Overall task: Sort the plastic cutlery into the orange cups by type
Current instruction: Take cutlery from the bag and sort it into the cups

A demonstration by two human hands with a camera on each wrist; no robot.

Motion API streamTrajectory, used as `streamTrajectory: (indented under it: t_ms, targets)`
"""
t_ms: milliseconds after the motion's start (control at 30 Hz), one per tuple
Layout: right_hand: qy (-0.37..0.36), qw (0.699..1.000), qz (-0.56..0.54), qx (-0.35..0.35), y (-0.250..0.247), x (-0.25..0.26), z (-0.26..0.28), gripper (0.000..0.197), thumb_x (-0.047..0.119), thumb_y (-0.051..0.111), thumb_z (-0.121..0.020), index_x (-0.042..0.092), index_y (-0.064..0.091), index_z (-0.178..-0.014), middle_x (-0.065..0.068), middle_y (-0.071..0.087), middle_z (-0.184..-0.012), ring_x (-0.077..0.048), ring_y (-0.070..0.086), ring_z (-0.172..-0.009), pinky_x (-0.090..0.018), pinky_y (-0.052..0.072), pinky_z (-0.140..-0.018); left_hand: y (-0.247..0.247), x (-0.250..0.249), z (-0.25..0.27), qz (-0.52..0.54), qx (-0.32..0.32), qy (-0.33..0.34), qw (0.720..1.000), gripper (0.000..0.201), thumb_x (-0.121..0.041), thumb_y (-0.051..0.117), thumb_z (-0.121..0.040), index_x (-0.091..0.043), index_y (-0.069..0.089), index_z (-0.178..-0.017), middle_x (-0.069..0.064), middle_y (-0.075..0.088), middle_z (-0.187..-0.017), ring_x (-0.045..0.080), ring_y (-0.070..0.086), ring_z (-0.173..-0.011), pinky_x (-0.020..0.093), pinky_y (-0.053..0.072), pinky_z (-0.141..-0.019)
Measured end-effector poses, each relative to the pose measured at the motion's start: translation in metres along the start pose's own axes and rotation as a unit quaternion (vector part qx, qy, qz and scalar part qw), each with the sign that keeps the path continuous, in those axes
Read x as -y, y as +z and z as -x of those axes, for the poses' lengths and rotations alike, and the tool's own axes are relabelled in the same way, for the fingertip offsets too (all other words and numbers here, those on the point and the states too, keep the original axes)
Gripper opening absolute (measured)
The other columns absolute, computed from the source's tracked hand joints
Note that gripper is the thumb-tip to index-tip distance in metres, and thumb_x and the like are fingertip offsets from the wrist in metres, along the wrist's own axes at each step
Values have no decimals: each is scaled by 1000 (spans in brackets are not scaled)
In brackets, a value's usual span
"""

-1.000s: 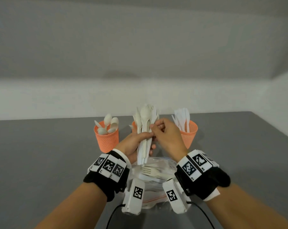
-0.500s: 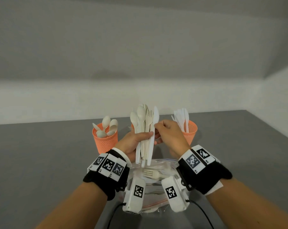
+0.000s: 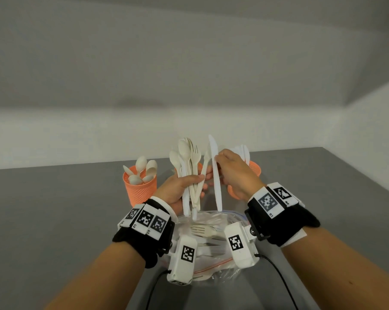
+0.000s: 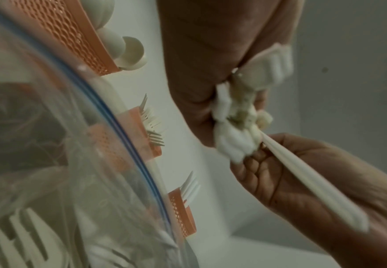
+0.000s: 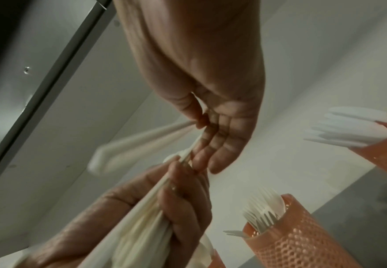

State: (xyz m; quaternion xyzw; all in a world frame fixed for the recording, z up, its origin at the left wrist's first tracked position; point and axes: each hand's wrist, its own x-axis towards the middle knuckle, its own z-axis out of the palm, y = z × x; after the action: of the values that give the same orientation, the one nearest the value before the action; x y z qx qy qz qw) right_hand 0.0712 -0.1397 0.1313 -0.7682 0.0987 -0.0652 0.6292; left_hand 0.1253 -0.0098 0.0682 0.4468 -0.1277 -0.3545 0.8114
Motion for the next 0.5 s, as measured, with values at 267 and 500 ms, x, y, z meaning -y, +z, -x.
streamTrajectory:
  t_ms: [267,500]
  targets:
    - [-118,990,80,-22,8,-1,4,16,13,29,-99,13,39,-85,-14,61,-83,-26,62,-69,-31,55,-63,3,-11,5,-3,-54,-4,999,27,-4,63,-75,-5,59,-101,6,64,-76,15,58,-67,25,49,-63]
    - [-40,996,-42,73,3,-29,19,18,8,61,-86,10,53,-102,3,57,-72,0,51,-48,-19,37,-49,8,-17,7,64,-85,46,993,15,0,49,-88,-9,59,-80,1,66,-61,11,67,-62,29,54,-71]
